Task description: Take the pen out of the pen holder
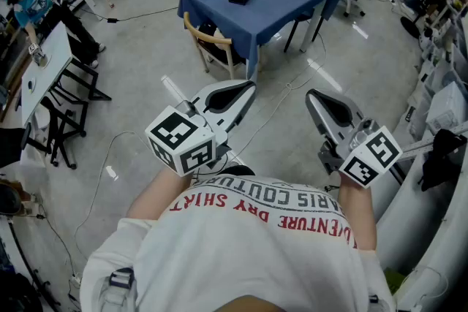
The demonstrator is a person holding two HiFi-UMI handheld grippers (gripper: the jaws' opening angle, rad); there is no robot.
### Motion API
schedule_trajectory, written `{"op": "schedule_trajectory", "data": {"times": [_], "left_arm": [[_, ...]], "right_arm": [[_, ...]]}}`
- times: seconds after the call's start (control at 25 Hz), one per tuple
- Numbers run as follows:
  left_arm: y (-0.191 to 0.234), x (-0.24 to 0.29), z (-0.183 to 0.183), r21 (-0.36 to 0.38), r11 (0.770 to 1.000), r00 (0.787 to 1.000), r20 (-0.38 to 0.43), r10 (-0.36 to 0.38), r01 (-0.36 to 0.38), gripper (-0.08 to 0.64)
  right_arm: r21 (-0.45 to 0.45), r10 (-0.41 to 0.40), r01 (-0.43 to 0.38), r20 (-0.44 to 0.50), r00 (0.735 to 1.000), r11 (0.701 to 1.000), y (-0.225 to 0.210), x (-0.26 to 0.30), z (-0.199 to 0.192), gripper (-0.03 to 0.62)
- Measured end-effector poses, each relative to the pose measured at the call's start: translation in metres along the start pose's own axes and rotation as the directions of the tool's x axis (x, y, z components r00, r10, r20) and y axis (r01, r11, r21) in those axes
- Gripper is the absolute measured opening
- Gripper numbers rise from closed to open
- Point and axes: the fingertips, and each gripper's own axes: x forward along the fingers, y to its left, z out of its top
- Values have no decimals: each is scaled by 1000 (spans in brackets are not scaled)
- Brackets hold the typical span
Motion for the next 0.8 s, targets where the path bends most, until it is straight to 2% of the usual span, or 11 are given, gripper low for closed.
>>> {"op": "schedule_trajectory", "data": {"times": [0.68,0.76,0.8], "left_arm": [[-9,2,3,7,1000,1000,-7,-6,6,31],[-8,2,2,6,1000,1000,-8,1,-1,31],[-7,2,1,5,1000,1000,-10,5,-5,31]], "right_arm": [[4,-52,52,14,999,999,-9,-17,5,26],[11,-53,53,17,998,999,-12,-18,4,47],[14,-53,53,16,998,999,-13,-18,3,92]]}}
